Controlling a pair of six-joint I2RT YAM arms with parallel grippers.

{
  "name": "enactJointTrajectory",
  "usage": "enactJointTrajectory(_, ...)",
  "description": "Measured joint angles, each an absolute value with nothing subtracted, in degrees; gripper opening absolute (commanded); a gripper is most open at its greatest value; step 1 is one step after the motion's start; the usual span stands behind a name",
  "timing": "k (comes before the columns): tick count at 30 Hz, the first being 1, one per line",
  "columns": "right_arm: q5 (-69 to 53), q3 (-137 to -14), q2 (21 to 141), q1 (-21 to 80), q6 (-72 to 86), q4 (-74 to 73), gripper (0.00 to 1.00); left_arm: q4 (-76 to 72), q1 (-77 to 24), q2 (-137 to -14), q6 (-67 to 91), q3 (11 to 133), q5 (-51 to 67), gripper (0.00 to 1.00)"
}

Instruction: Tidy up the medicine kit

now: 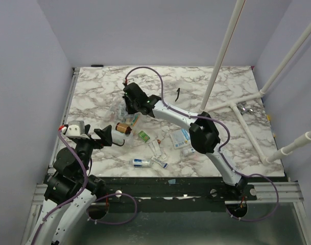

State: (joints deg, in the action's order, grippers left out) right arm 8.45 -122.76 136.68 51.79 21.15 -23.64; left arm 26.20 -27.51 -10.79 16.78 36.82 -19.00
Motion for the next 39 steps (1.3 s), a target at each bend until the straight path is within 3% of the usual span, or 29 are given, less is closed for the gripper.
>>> enactJointTrajectory(3,8.45,-123.24,138.47,51.81,22.98,-23.66,0.06,26.17,-27.51,-10.76,16.78,36.82,-18.96,0.98)
enactJointTrajectory(9,9.98,-123.7,140.07,52.1,25.65,-23.59,0.44,26.17,-27.51,-10.76,16.78,36.82,-18.83,0.98)
enactJointTrajectory(12,10.76,-123.7,140.07,52.47,26.11,-23.16,0.53,26.17,-27.51,-10.76,16.78,36.82,-18.81,0.98)
enactJointTrajectory(23,11.46,-116.73,132.99,53.21,25.63,-18.5,0.6,26.17,-27.51,-10.87,16.8,36.82,-18.79,0.98)
enactJointTrajectory(34,12.78,-98.67,106.06,53.41,22.98,-11.57,0.65,26.28,-27.51,-11.64,20.51,36.6,-16.56,0.98)
enactJointTrajectory(39,13.06,-87.44,96.4,53.56,21.74,-10.76,0.66,26.52,-27.51,-12.21,23.7,35.4,-13.32,0.93)
